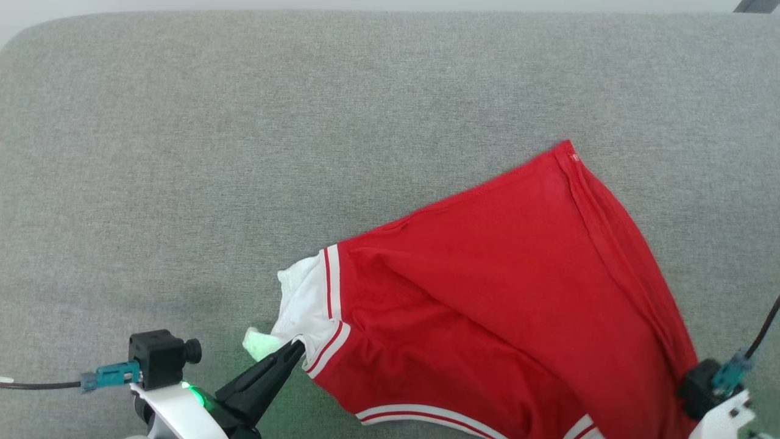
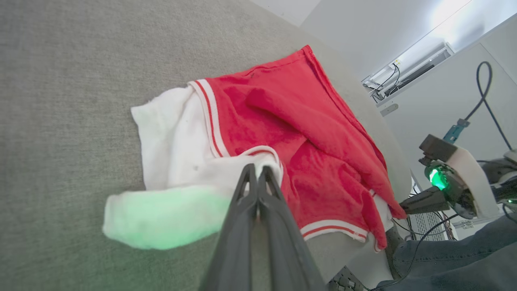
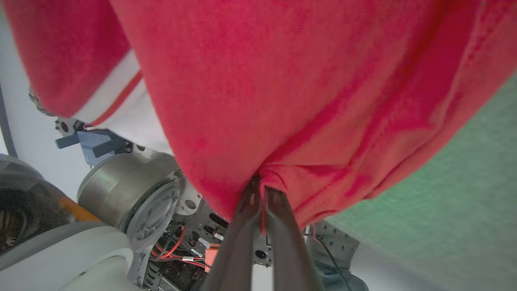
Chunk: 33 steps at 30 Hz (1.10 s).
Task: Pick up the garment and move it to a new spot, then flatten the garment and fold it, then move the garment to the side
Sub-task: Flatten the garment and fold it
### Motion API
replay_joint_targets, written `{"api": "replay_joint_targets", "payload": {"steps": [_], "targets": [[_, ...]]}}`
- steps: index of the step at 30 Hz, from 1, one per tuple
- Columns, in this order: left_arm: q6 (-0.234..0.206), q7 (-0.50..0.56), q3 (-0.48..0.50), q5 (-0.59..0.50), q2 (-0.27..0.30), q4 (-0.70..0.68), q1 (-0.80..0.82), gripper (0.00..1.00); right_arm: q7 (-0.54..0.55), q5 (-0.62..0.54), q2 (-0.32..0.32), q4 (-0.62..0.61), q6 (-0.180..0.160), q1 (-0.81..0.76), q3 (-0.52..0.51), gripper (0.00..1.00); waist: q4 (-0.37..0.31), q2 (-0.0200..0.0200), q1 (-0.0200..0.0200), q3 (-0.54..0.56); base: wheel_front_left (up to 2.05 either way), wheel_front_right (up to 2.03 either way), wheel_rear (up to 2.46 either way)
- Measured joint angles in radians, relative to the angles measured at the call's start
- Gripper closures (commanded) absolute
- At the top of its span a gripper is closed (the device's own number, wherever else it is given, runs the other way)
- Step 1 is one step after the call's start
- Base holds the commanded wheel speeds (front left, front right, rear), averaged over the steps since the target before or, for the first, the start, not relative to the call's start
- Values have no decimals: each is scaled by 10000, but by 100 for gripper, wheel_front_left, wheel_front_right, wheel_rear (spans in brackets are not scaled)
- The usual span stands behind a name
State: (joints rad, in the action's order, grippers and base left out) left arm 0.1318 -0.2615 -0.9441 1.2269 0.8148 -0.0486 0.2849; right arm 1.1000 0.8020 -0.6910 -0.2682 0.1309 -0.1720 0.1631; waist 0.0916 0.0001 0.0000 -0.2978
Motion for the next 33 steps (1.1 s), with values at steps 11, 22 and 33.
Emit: {"api": "replay_joint_targets", "payload": {"steps": [11, 22, 33], "targets": [[0, 0, 146, -33, -36, -50, -247, 100, 176, -773, 1166, -2188, 0, -310, -1802, 0, -83, 0, 0, 31, 0, 0, 0], [0, 0, -38, -280, -462, -113, 170, 100, -909, -1432, 786, -1674, 0, 4063, -2220, 0, 343, -1, 0, -404, 0, 0, 0], [0, 0, -199, -320, -905, -29, 818, 100, -1733, -2044, 1135, 2771, 0, 7621, 800, 0, 980, -1, 0, -1290, 0, 0, 0]]}}
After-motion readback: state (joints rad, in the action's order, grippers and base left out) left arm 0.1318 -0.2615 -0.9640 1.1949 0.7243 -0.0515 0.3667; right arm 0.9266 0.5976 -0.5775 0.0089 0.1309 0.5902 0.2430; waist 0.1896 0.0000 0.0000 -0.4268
